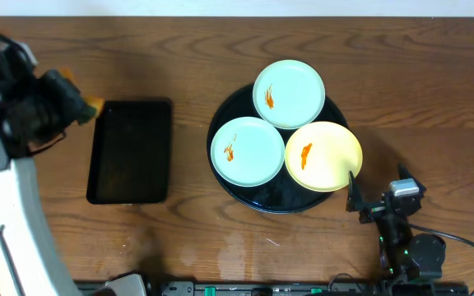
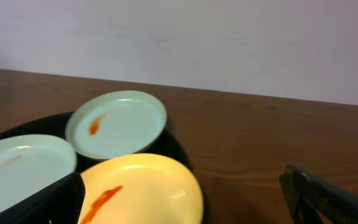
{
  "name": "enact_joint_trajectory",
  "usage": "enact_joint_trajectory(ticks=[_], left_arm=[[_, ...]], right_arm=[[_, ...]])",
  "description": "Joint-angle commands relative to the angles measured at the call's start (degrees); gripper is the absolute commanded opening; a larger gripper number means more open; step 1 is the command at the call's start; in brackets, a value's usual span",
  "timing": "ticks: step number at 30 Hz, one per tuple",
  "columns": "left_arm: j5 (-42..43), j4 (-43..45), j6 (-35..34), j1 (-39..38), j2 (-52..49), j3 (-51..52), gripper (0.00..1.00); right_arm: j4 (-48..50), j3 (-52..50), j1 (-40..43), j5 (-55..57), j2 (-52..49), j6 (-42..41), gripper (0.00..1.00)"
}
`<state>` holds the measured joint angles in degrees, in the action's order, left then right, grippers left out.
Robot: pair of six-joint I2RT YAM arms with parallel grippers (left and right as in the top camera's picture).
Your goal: Clean dirty plates on tray and stack at the side
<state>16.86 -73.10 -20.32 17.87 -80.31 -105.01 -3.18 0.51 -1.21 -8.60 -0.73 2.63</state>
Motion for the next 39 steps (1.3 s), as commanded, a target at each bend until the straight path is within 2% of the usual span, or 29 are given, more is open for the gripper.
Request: enact_joint_trajectory(ticks=[1, 3, 6, 9, 12, 15, 18, 21, 25, 28, 30, 33, 36, 39], left_arm=[[7.2, -1.0, 3.5, -1.4, -4.8, 6.3, 0.08], [11.1, -1.0, 8.6, -2.9, -6.2, 9.2, 0.07], [10.7, -0.5, 10.3, -4.4, -8.2, 11.4, 0.07], [8.5, 0.6, 10.4, -4.7, -9.5, 11.4, 0.08], [3.3, 2.5, 10.4, -4.7, -9.6, 11.4, 0.07], [3.0, 3.0, 10.4, -4.7, -8.9, 11.4, 0.08], [1.8, 4.9, 10.1, -4.7, -8.6, 11.4, 0.07], [-3.5, 7.7, 8.2, -4.7, -8.7, 11.4, 0.08], [-7.3, 12.1, 7.1, -4.7, -9.4, 11.4, 0.07], [-7.3, 12.5, 5.6, -4.7, -10.9, 11.5, 0.07], [-6.2, 11.5, 4.8, -4.7, -11.9, 11.5, 0.08], [-0.8, 10.8, 4.8, -4.7, -12.0, 11.5, 0.08], [2.0, 12.7, 4.8, -4.7, -10.5, 11.4, 0.07], [-1.3, 13.0, 4.8, -4.7, -9.2, 11.4, 0.07]], right_arm=[[-0.2, -0.2, 0.5, 2.9, 0.2, 2.1, 0.99], [-0.4, -0.2, 0.5, 2.8, 0.2, 2.2, 0.99], [5.0, -0.2, 0.5, 3.3, 0.2, 1.8, 0.99], [12.2, -0.2, 0.5, -4.6, 0.2, -4.0, 0.99], [20.6, -0.1, 0.5, -14.6, 0.2, -4.5, 0.99], [21.5, 2.1, 0.5, -17.4, 0.2, -4.5, 0.99], [14.3, 8.0, 0.5, -18.9, -1.2, -2.5, 0.99], [1.2, 17.5, 0.5, -18.9, -5.7, 4.2, 0.99], [-16.7, 33.8, 0.5, -18.9, -16.9, 10.8, 0.99], [-28.5, 46.1, 0.5, -20.6, -25.9, 11.3, 0.99], [-34.1, 53.1, 0.5, -25.5, -31.4, 11.1, 0.99], [-36.3, 58.8, 0.5, -36.6, -37.1, 6.7, 0.99], [-33.6, 59.4, 0.5, -44.0, -41.3, 3.0, 0.99], [-28.9, 59.5, 0.5, -41.6, -44.5, -10.1, 0.97]])
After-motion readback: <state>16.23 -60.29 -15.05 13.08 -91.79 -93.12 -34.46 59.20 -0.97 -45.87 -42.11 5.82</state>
